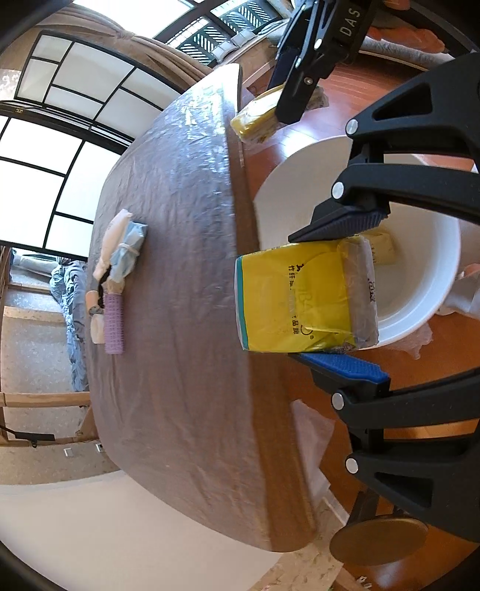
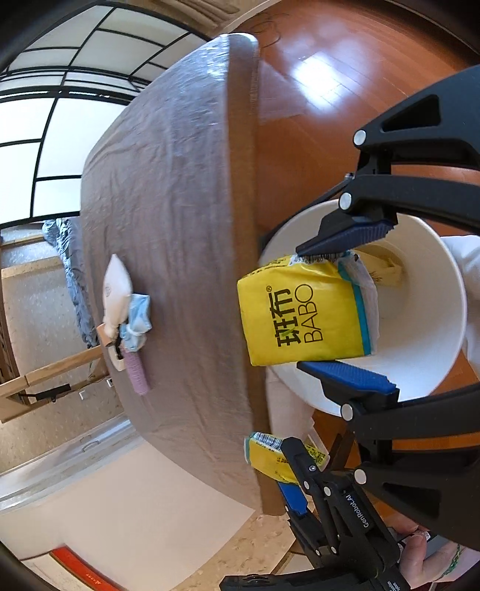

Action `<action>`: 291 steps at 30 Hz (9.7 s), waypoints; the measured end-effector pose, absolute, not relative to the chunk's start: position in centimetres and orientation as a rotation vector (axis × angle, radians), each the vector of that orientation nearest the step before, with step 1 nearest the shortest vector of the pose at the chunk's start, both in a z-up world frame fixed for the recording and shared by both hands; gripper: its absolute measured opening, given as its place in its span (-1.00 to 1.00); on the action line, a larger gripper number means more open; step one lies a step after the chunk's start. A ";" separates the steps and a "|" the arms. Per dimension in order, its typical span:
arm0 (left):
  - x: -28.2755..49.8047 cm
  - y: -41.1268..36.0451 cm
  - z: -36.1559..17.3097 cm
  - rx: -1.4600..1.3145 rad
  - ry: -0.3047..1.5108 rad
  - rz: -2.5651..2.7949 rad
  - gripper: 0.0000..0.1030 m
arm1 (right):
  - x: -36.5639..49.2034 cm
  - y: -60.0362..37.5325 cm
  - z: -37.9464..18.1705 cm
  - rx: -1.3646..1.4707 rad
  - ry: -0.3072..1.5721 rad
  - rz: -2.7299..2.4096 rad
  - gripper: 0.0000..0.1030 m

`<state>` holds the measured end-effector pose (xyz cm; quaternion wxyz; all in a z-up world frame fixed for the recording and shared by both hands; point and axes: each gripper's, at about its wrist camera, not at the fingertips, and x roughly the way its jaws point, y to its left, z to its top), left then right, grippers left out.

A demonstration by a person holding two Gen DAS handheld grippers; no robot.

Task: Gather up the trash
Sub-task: 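Carry the BABO pack with the right gripper over the bucket while the left carries the packet, then open both grippers to drop the packs into the bucket, then move both grippers back to the table toward the blue mask and rollers, then grasp the blue face mask with the right gripper while the left grasps the purple rollers, then carry the mask with the right gripper over the bucket while the left carries the rollers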

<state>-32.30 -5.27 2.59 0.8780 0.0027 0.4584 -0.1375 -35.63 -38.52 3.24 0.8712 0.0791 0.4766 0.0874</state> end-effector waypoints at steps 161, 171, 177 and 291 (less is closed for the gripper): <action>-8.3 -11.5 2.6 0.098 0.940 -0.347 0.39 | -12.7 -35.9 2.7 -0.164 0.962 0.301 -0.51; -11.7 -11.6 2.9 0.123 0.992 -0.568 0.19 | -13.2 -37.5 3.5 -0.056 0.989 0.353 -0.52; -10.4 -13.3 3.5 0.231 0.927 -0.565 0.57 | -12.8 -38.5 3.4 -0.022 1.005 0.308 -0.52; -36.9 -8.9 -0.3 -0.005 1.027 -0.284 -0.43 | -38.3 -37.9 0.7 0.038 1.062 0.314 -0.52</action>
